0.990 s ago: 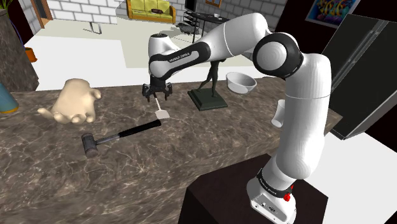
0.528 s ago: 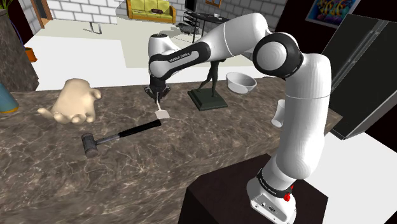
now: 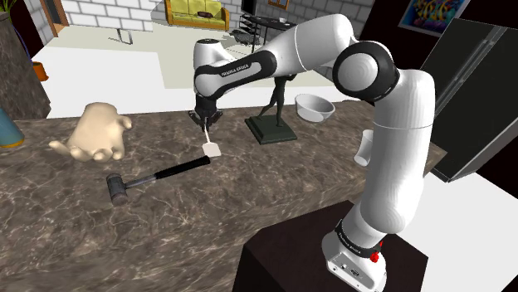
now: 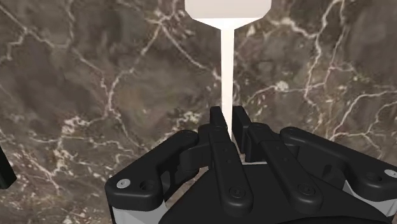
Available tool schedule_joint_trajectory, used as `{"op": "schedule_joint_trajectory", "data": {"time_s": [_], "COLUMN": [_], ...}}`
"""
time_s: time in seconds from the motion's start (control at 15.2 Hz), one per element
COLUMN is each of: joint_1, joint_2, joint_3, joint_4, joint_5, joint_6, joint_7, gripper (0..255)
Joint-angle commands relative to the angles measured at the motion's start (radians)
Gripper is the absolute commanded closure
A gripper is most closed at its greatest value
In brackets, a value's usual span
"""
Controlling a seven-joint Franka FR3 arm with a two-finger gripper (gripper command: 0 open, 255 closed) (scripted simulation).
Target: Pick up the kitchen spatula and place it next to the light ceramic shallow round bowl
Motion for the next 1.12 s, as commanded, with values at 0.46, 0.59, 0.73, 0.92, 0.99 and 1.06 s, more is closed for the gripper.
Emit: {"op": "schedule_joint_trajectory", "data": {"time_s": [0.46,0.59,0.73,0.92,0.99,1.06], "joint_1": [-0.003,-0.003,-0.003,-0.003,-0.003,-0.003], "joint_2": [-0.045,-0.053,-0.06,-0.07,-0.072,-0.075], "joint_3": [0.007,0.008,0.009,0.01,0.011,0.011], "joint_4": [0.06,0.076,0.093,0.12,0.129,0.139], "joint_5": [0.016,0.019,0.021,0.025,0.026,0.027], "joint_6": [-0.104,-0.127,-0.151,-0.187,-0.2,-0.212], "joint_7": [-0.013,-0.016,-0.018,-0.022,-0.023,-0.024], "gripper": [255,255,255,255,255,255]}}
